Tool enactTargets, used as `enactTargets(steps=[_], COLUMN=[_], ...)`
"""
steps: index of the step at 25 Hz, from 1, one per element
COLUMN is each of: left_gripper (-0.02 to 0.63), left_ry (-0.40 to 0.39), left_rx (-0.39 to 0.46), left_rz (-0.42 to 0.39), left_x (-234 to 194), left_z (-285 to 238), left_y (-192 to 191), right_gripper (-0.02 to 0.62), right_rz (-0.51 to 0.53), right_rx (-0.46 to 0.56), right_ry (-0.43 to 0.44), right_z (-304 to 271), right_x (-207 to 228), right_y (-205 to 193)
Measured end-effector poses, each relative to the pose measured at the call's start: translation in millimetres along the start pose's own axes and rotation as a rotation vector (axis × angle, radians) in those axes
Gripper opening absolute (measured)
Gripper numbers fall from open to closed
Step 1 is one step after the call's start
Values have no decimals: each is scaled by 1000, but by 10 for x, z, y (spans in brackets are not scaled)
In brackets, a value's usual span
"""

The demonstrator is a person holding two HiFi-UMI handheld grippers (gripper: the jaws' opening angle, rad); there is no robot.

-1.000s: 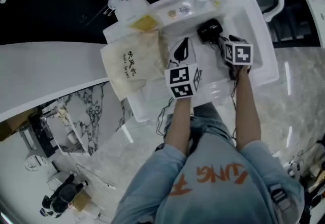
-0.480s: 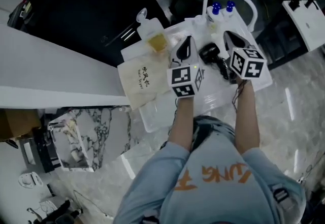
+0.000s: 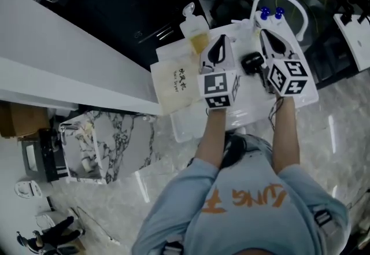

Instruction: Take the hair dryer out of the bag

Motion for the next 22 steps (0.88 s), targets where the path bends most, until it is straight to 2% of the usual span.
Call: enactTargets(steps=[8,17,22], left_gripper=[3,3,3], left_ry=[43,24,33], left_rx=[6,-9,-21], left_rz=[-17,-12,-41], left_x=[-162,-93,-86], left_z=[100,42,-13], left_y=[8,-50,-56], right_gripper=[-2,-2,-2], right_rz=[55,97,101], right_rx=[30,47,78], right_ry=[12,14,18], right_z=[-53,-33,-55], right_x=[-133,-96,-27], right_y=[26,21,38])
Point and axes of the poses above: the fingertips, and each gripper's own axes: z backward along the fingers, x to its right, y out of its top, the point moved 4 cm from there along z, backward along the fingers, and after that the axes turned 5 degrees about z, right-handed, at the moved point
